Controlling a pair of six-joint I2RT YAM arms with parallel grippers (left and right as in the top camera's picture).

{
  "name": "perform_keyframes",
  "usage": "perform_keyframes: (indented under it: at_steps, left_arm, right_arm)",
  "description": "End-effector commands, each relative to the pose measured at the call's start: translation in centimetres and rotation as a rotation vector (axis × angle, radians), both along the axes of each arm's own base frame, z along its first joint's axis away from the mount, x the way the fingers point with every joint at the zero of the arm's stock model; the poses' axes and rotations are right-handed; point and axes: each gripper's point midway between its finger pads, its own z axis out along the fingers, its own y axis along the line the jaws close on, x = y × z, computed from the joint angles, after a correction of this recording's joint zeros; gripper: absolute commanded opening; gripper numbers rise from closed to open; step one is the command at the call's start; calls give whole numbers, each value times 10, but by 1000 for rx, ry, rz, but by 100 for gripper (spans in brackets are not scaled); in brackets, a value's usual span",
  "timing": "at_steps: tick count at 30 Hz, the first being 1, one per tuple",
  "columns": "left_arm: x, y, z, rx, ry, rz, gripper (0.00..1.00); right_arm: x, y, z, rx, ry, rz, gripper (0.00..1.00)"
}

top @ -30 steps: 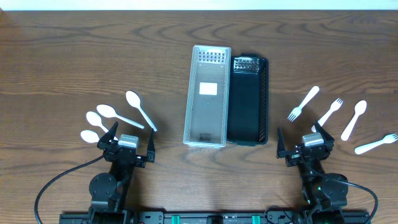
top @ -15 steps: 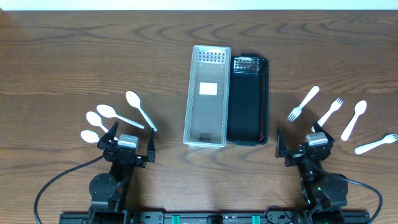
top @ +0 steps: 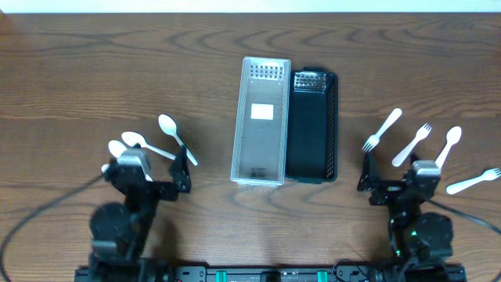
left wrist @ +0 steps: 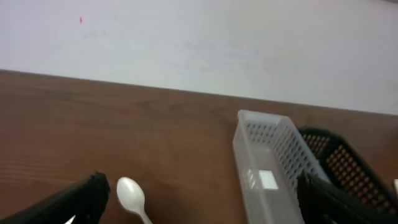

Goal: Pack container
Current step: 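Reach the right gripper to a white fork and grasp it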

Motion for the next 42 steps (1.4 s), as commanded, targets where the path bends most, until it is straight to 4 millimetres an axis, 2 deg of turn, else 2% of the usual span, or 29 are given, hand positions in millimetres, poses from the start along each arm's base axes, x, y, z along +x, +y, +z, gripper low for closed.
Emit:
perform_keyframes:
  at_steps: [1,6,11,15,18,20,22,26,34,42]
  left_arm:
    - [18,-1,23,25,85,-6,98]
    - [47,-4,32,50,290,-11,98]
    - [57,-9,14,58,527,-34,98]
    - [56,-9,-1,59,611,-38,98]
    - [57,-9,-6,61,632,-37,98]
    - [58,-9,-7,61,636,-37,98]
    - [58,-9,-8,55,641,-34,98]
    - [59,-9,-12,32,659,-20,98]
    - [57,-9,-15,34,678,-20,98]
    - [57,-9,-15,34,678,-20,98]
  right_arm:
    - [11,-13,24,-84,53,-57,99]
    - [39,-14,29,-110,317,-58,99]
    - [53,0,21,7,661,-28,99]
    - [76,14,15,38,759,34,99]
    - [90,3,-4,52,808,-44,99]
    - [91,-23,-22,194,856,-281,99]
    - [86,-40,-47,351,925,-471,99]
    - [79,-46,-95,444,1091,-585,99]
    - [81,-42,-155,417,1250,-620,99]
    - [96,-41,-183,406,1259,-611,99]
